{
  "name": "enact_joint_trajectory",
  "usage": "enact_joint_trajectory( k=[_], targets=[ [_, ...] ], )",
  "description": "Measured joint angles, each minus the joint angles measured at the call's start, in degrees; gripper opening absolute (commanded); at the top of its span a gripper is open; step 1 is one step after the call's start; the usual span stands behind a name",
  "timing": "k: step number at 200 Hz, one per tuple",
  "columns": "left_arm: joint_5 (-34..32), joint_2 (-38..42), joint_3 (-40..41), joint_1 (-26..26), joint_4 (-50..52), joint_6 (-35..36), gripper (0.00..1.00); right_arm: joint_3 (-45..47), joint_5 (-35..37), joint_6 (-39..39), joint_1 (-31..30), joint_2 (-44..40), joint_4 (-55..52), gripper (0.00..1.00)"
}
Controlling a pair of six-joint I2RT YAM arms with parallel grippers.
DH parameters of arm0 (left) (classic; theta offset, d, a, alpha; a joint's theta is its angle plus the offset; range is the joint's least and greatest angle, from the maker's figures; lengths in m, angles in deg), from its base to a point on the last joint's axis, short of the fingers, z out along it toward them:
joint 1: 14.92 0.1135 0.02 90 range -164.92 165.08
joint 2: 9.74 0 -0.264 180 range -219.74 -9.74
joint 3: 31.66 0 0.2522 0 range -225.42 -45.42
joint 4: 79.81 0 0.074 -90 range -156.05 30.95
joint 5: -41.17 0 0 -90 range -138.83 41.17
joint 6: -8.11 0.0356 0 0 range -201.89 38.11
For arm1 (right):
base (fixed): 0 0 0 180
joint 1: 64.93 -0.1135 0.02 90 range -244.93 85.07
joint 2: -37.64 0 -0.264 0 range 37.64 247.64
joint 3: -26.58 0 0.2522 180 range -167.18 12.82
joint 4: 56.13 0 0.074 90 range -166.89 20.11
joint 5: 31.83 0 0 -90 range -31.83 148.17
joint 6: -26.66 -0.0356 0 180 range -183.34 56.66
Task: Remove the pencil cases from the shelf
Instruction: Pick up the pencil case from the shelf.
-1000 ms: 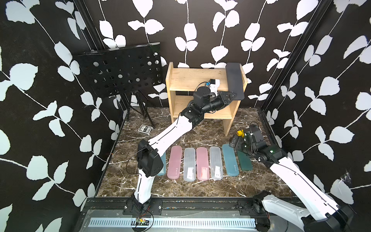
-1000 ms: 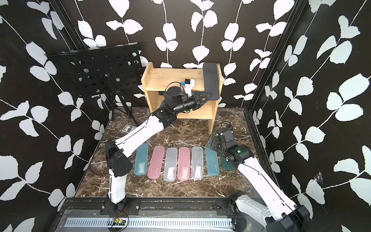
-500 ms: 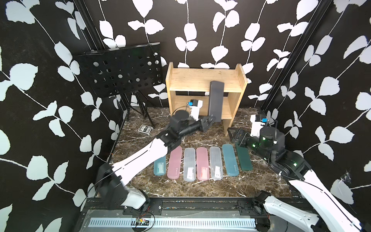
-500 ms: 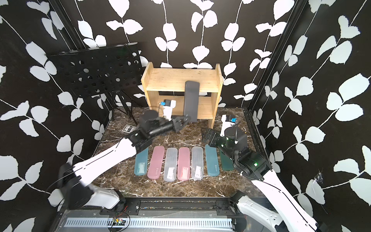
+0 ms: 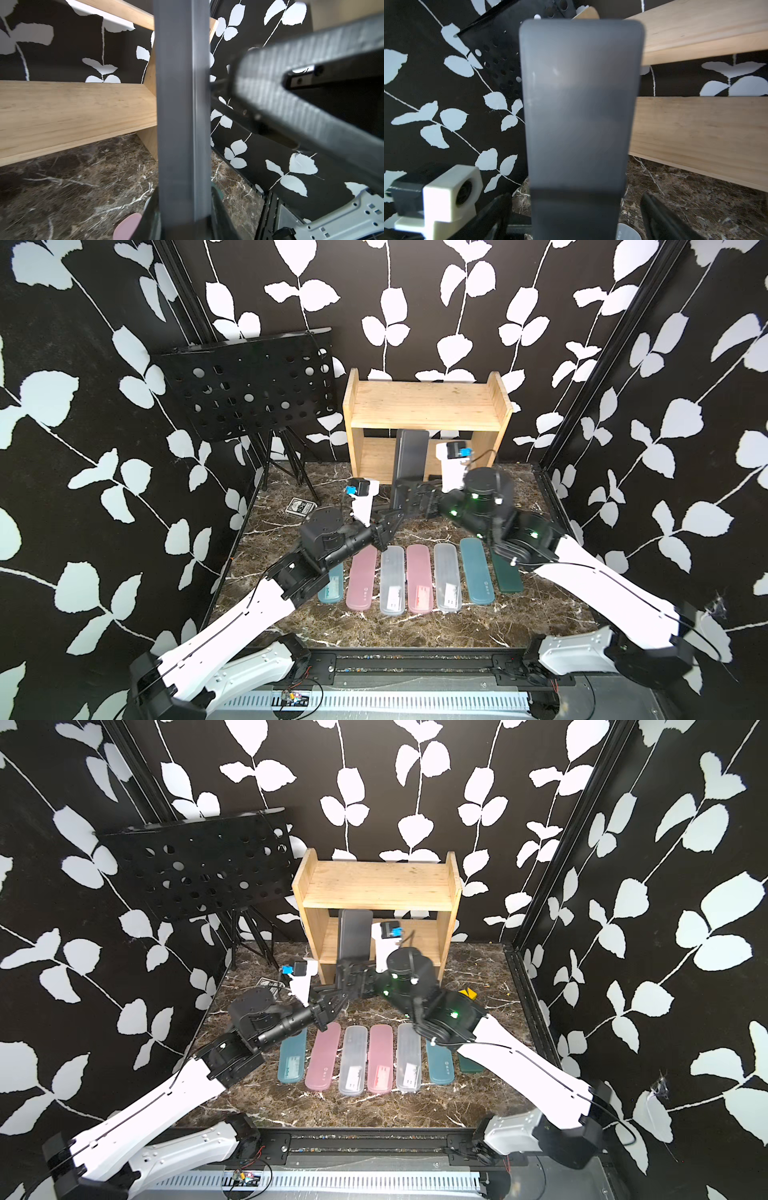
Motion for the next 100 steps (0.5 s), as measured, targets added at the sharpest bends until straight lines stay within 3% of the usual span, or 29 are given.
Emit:
enact_joint_trajectory(
  k=[67, 100],
  targets=[
    [-1.33, 5.64, 1.88, 0.11, 4.02, 1.55, 0.00, -2.91, 2.16, 0.79, -1.38, 3.89, 0.72, 0.90],
    [-1.33, 7.32, 2.25, 0.09, 5.84, 1.84, 0.00, -2.91, 1.73, 0.57, -1.92, 3.89, 1.49, 0.66]
  ],
)
